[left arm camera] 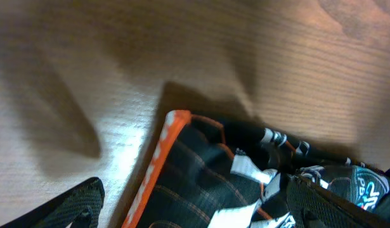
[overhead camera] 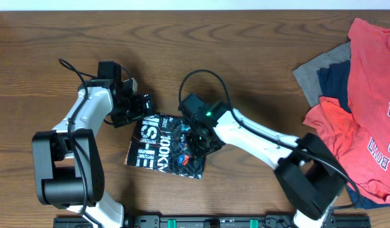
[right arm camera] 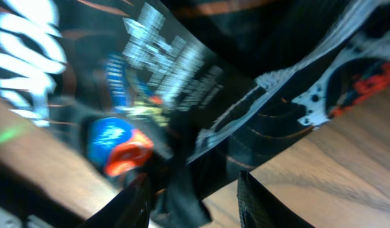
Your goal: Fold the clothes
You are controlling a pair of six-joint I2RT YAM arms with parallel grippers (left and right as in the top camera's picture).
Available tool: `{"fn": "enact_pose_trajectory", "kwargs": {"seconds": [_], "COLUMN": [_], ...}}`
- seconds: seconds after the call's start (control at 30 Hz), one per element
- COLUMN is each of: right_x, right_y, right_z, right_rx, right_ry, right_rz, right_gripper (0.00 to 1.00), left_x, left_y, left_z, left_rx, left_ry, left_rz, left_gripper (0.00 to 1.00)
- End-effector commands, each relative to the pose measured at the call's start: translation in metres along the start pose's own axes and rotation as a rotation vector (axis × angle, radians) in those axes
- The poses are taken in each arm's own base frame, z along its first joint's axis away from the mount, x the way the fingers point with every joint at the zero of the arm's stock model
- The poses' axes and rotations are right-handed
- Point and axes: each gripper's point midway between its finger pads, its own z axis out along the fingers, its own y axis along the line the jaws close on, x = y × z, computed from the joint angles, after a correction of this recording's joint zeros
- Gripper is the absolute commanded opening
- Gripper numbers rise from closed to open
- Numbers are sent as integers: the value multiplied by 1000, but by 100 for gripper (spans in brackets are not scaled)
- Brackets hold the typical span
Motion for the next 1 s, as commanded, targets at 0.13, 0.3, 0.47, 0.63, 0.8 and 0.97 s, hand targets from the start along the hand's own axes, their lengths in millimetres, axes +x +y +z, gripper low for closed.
{"fn": "enact_pose_trajectory", "kwargs": {"seconds": [0.13, 0.3, 0.47, 0.63, 0.8, 0.97], "right_x": [16, 12, 9, 9, 10, 11], "right_y": [-27, -55, -61, -68, -72, -76], "right_z": [35, 30, 28, 26, 24, 23], "right_rx": [113, 264, 265, 268, 271, 274], "right_ry": [96, 49, 45, 51, 59, 67], "right_rz": [63, 168, 181, 203, 218, 231], "right_gripper": [35, 38, 39, 40, 40, 40], "left_x": [15, 20, 28, 34, 33, 31], "left_y": [2, -5, -20, -28, -25, -15], "left_z": [20, 24, 29, 32, 32, 33], "left_rx": [30, 62, 94, 93, 71, 15], "left_ry": [39, 62, 90, 105, 102, 91], "left_rz": [32, 39, 73, 100, 102, 104], "left_gripper": [95, 95, 85, 70, 57, 53]}}
